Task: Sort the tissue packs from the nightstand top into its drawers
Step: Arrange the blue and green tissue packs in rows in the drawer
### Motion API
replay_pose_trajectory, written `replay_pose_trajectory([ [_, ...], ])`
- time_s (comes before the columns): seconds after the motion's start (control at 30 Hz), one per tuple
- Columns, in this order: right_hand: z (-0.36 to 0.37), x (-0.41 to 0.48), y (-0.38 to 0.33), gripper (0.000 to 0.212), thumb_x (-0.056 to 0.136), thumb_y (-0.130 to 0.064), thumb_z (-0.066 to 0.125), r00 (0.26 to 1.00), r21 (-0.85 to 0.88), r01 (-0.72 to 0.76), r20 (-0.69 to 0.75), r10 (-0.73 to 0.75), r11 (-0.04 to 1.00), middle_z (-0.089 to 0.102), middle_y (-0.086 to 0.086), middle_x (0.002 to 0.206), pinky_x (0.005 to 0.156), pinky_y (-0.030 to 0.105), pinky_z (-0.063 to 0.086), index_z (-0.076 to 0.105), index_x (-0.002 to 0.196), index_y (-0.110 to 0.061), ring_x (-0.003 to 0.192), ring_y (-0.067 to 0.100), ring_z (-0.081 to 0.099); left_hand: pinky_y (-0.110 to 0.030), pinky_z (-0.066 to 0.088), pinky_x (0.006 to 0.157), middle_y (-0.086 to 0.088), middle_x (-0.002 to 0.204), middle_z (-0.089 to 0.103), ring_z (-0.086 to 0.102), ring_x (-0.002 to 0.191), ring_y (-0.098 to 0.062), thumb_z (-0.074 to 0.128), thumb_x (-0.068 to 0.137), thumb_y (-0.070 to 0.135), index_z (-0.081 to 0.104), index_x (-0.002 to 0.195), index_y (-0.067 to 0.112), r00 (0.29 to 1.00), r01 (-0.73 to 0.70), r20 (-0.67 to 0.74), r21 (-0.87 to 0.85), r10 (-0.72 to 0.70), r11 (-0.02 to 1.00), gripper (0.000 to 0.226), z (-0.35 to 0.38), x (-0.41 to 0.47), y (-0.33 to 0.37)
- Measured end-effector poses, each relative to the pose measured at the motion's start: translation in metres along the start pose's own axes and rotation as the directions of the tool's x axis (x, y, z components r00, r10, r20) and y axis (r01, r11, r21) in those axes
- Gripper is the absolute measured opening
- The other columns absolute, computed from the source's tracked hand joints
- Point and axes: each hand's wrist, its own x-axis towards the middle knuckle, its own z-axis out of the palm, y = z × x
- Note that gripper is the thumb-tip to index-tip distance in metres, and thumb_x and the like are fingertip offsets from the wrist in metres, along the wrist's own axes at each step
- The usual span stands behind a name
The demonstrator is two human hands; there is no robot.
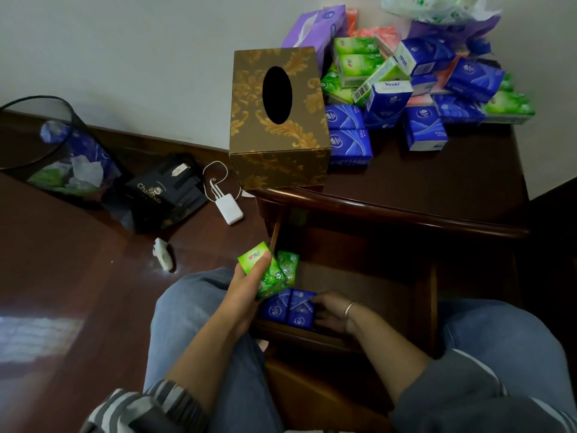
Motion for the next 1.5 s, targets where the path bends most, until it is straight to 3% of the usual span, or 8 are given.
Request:
replay_pose_trajectory([
  [0.2,-0.001,-0.035,-0.024,0.019,0.094,-0.036,0.05,0.934,-0.057,0.357,-0.005,-0.358,0.932,0.062,-0.004,0.106,0.072,0.025,0.046,0.057,0.109,-0.026,0.091,0.01,0.06,-0.039,0.056,0.085,-0.013,0.12,0.065,0.067,0.104,-0.027,0.064,0.072,0.052,0.041,0.135,0.014,0.991,-0.007,0.127,0.324,-0.036,0.946,0.077,0.011,-0.007,-0.004],
  [0.5,-0.025,-0.06,-0.039,0.027,0.088,-0.029,0.061,0.89,0.058,0.368,0.266,-0.37,0.928,0.068,0.003,0.11,0.093,0.037,0.051,0.064,0.112,-0.018,0.11,0.018,0.062,-0.039,0.033,0.114,-0.01,0.151,0.034,0.041,0.136,-0.023,0.041,0.083,0.066,0.004,0.151,0.011,0.955,-0.109,0.268,0.708,-0.123,0.698,0.095,0.038,-0.004,0.006],
  [0.63,-0.023,-0.043,-0.033,0.018,0.085,-0.017,0.064,0.899,0.189,0.377,0.163,-0.407,0.907,0.07,0.006,0.099,0.086,0.04,0.054,0.068,0.102,-0.012,0.096,0.019,0.066,-0.04,0.026,0.117,-0.004,0.154,0.028,0.03,0.141,-0.021,0.028,0.09,0.068,0.01,0.153,0.018,0.944,-0.032,0.272,0.646,-0.19,0.763,0.083,0.044,0.001,0.0],
  [0.87,-0.04,-0.001,-0.047,0.004,0.085,-0.015,0.064,0.927,0.289,0.368,-0.182,-0.327,0.884,0.069,0.005,0.08,0.061,0.029,0.055,0.066,0.087,-0.011,0.07,0.015,0.066,-0.045,0.036,0.109,-0.015,0.142,0.04,0.043,0.128,-0.031,0.042,0.099,0.043,0.039,0.141,0.009,0.98,-0.048,-0.08,0.795,0.183,0.605,0.054,0.016,0.023,0.001],
  [1.13,-0.01,0.038,-0.041,0.053,0.084,-0.009,0.064,0.867,-0.349,0.303,-0.284,-0.409,0.887,0.055,0.016,0.132,0.097,0.031,0.042,0.046,0.134,-0.005,0.118,0.029,0.054,-0.054,0.047,0.096,-0.016,0.116,0.062,0.062,0.104,-0.034,0.047,0.098,0.029,0.049,0.112,0.016,0.998,0.029,-0.065,0.693,0.022,0.721,0.019,0.012,0.027,-0.011],
  [1.23,-0.008,0.038,-0.035,0.048,0.082,-0.008,0.061,0.84,-0.297,0.228,-0.421,-0.341,0.927,0.057,0.018,0.127,0.099,0.04,0.045,0.05,0.128,-0.004,0.116,0.032,0.055,-0.055,0.048,0.095,-0.016,0.113,0.063,0.063,0.103,-0.035,0.048,0.098,0.028,0.047,0.097,0.026,0.998,0.009,-0.047,0.674,0.032,0.739,0.001,0.011,0.027,-0.013],
  [1.4,0.002,0.029,-0.035,0.02,0.089,0.002,0.043,0.954,-0.064,0.161,-0.244,-0.172,0.985,0.06,0.007,0.089,0.057,0.024,0.045,0.056,0.082,-0.012,0.07,0.015,0.056,-0.053,0.049,0.094,-0.013,0.107,0.066,0.064,0.1,-0.033,0.047,0.098,0.027,0.048,0.085,0.031,0.997,0.018,-0.071,0.68,0.041,0.733,0.014,0.01,0.029,-0.013],
  [1.5,-0.002,0.023,-0.041,0.011,0.092,-0.01,0.048,0.981,-0.079,0.131,-0.131,-0.14,0.988,0.061,0.007,0.102,0.076,0.026,0.043,0.057,0.093,-0.016,0.078,0.011,0.054,-0.05,0.049,0.094,-0.001,0.096,0.064,0.064,0.099,-0.029,0.045,0.098,0.028,0.048,0.084,0.032,0.996,0.035,-0.08,0.686,0.028,0.727,0.015,0.009,0.029,-0.012],
])
